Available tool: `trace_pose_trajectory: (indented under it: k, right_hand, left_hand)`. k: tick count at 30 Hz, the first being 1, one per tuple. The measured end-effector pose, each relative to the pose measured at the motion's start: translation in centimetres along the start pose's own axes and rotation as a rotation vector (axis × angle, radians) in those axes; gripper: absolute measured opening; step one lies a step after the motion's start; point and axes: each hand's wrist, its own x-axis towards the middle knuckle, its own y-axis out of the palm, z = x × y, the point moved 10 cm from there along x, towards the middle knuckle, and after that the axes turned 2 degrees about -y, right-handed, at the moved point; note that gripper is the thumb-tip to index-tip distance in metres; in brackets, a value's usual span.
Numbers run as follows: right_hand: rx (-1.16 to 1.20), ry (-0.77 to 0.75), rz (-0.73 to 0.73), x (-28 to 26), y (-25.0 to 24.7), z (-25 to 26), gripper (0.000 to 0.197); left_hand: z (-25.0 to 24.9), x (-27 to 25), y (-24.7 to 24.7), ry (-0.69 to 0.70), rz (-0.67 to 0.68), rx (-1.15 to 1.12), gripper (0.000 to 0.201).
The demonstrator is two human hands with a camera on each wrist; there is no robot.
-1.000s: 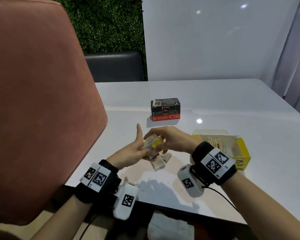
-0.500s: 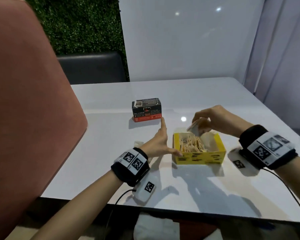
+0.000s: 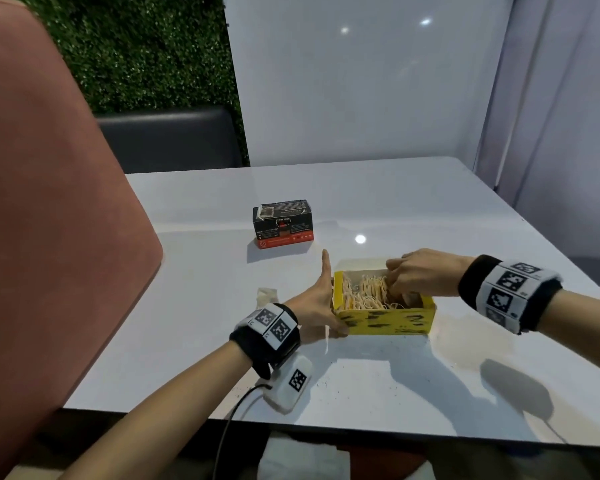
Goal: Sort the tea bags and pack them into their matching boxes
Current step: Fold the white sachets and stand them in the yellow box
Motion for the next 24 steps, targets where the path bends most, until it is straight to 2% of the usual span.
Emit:
trace_pose_trajectory:
  k: [4,9,15,18,20,21,24]
  right_hand:
    - [0.017,-0.033,-0.020,0.6,1.0,0.6,0.026]
    - [0.107,-0.005,-0.147,0.6,0.4,0.6,0.027]
    - [0.087,-0.002,-0.281,0.1,-0.5,0.6,0.024]
    - [0.112,0.017,-0.192,0.2,-0.4,0.4,0.034]
    - [0.201,0.078,-0.209,-0.5,-1.3,-0.9,0.038]
    - [0.301,0.140,-0.275,-1.2,-2.3,-2.1,0.037]
    - [0.571,0.288,-0.407,-3.5,-4.6,-4.5,0.021]
  left_hand:
    - [-0.1,-0.4,-0.1,-0.019,0.005,0.002,0.129]
    - [0.2,-0.2,-0.1,-0.026,0.017,-0.005,0.134]
    - [0.3,0.0,-0.1,-0.012,0.012,0.012,0.137]
    - [0.3,0.1,-0.1,-0.004,0.013,0.014,0.135]
    - [0.4,0.1,-0.1,-0.005,0.007,0.029,0.136]
    - [0.4,0.1,-0.1,-0.004,0.004,0.037,0.135]
    - [0.2,0.1,-0.2,-0.008,-0.011,0.070,0.135]
